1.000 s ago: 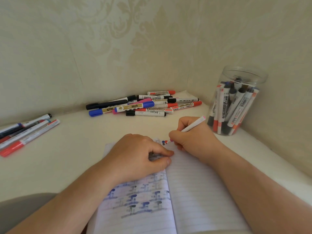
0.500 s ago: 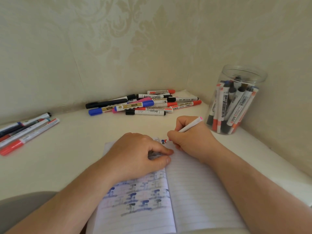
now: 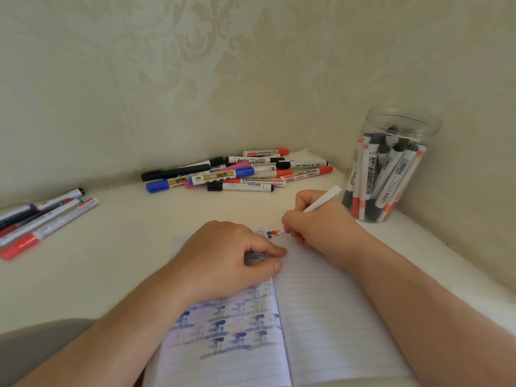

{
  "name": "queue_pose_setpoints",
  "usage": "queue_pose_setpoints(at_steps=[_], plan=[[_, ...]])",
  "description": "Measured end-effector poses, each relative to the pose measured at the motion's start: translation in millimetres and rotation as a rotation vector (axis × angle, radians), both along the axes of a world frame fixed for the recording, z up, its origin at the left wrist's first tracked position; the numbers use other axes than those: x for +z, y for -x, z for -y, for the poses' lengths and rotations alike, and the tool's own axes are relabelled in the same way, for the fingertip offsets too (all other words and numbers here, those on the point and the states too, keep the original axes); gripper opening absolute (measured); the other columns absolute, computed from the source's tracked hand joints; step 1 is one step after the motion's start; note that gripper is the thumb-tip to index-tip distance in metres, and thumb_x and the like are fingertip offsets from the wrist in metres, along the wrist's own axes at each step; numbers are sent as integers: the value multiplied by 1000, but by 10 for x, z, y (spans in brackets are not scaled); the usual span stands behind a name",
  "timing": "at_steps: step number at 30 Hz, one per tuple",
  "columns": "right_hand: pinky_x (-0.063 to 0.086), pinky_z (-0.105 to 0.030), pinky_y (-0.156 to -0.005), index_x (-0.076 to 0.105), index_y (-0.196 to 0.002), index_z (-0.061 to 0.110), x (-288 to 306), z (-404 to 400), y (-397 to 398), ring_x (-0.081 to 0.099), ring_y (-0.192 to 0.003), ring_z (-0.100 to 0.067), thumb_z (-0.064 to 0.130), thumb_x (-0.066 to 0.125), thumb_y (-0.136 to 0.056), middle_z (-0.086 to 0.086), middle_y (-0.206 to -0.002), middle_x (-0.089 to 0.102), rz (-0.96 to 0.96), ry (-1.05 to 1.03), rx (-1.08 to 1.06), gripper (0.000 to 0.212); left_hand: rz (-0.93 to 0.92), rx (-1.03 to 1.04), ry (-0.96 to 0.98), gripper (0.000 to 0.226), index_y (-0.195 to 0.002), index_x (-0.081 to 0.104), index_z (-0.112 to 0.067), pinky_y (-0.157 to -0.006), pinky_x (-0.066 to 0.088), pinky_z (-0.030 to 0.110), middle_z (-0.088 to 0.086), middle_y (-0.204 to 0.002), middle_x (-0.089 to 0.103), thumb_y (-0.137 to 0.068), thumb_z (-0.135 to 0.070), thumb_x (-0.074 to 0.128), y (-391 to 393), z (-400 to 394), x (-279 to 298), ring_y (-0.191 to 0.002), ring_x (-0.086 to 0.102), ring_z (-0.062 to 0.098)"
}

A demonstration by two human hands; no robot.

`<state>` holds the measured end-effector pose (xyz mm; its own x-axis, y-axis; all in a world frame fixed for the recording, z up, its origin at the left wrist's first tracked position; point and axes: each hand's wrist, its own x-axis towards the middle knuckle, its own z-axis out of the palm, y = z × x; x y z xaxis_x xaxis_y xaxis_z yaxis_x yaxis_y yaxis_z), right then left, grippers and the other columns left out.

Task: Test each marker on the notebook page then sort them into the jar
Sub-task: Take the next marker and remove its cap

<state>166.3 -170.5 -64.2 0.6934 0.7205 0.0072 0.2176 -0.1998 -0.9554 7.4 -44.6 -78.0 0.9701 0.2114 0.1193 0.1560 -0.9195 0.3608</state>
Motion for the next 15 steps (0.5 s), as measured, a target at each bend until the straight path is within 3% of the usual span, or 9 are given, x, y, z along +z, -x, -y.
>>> queue_pose_setpoints(at_steps=[4,7,9,12,15], plan=[[29,-24,-39,50,-71,12,29,0,-84,41,-43,-14,0,69,-91,-5,-54,59,-229,-138,-76,31,-23,2,-3,41,-127,58,-64,-82,40,19,-38,-111,66,-89,-73,45,0,-12,-4,-95,55,-11],[20,-24,-41,51,-74,14,32,13,-100,32,-42,-14,6,74,-93,-6,-63,66,-280,-222,8,31,-19,0,11,35,-127,59,-62,-81,39,19,-47,-97,59,-94,-65,47,15,0,11,-95,54,-14],[19,-23,-43,54,-75,15,35,33,-118,32,-44,-13,13,76,-89,-6,-70,68,-329,-263,68,27,19,31,150,31,-128,59,-57,-82,43,21,-42,-95,62,-102,-48,46,40,-24,12,-95,56,-13],[24,-24,-46,64,-77,19,80,81,-178,40,-52,-14,21,71,-93,-3,-68,57,-443,-239,97,18,150,146,401,24,-126,45,-47,-80,48,34,-12,-90,66,-110,-31,37,77,-85,9,-82,59,2],[24,-28,-52,70,-81,15,101,107,-233,41,-56,-17,18,52,-87,-6,-70,56,-557,-249,122,19,246,223,480,14,-122,41,-37,-79,47,28,-24,-96,69,-109,-31,42,71,-108,18,-81,60,-2]])
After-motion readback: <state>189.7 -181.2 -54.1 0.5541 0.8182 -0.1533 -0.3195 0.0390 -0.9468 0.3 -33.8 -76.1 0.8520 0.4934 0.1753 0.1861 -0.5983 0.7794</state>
